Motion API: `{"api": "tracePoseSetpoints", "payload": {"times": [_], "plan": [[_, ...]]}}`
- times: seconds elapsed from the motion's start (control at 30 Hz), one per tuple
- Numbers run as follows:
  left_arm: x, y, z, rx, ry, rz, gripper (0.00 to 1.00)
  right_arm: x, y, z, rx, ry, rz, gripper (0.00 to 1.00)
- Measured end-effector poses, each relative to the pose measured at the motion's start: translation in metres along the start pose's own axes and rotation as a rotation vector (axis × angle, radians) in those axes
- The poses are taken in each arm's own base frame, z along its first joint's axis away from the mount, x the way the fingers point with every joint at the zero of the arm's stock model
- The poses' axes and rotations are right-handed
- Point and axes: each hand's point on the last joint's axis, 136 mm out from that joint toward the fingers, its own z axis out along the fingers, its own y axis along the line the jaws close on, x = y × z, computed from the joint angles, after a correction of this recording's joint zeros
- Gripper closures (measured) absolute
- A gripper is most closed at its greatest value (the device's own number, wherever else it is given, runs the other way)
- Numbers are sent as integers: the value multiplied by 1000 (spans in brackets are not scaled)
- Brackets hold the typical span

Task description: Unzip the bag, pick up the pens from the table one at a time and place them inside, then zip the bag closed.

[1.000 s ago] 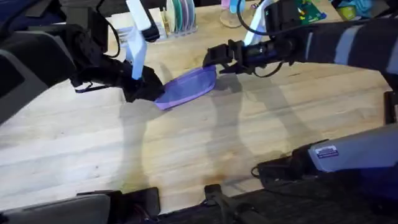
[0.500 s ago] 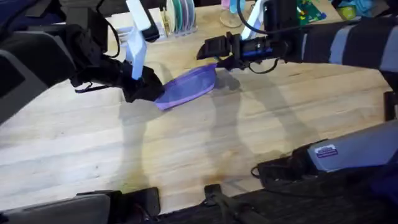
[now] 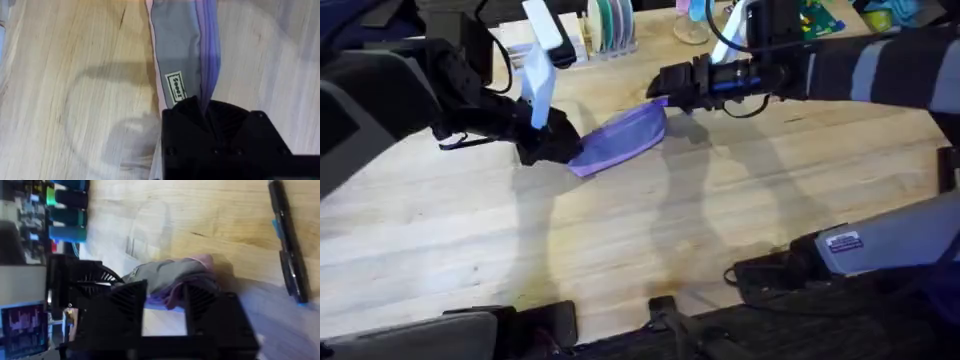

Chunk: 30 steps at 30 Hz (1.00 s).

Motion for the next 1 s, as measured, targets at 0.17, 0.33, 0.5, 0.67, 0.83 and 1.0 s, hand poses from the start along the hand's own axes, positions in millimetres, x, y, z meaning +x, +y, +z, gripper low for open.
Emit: {"api": "tracePoseSetpoints", "payload": {"times": [0.17,0.33,0.5,0.67,0.83,1.0], "plan": [[1,0,0,0,3,-4,958,-1,-2,-1,7,-5,4,838],[1,0,0,1,2,-4,958,-2,-2,-3,-1,-5,9,936],[0,0,0,2,-1,-3,958,-2,-3,-6,-9,-5,19,962],[-1,0,0,2,-6,3,958,-5,-1,-10,-19,-14,19,971],[-3,0,0,3,-14,5,958,-10,14,-19,-36,-41,-20,970],[-5,-1,0,6,-23,6,958,-13,25,-27,-47,-61,-50,970]]}}
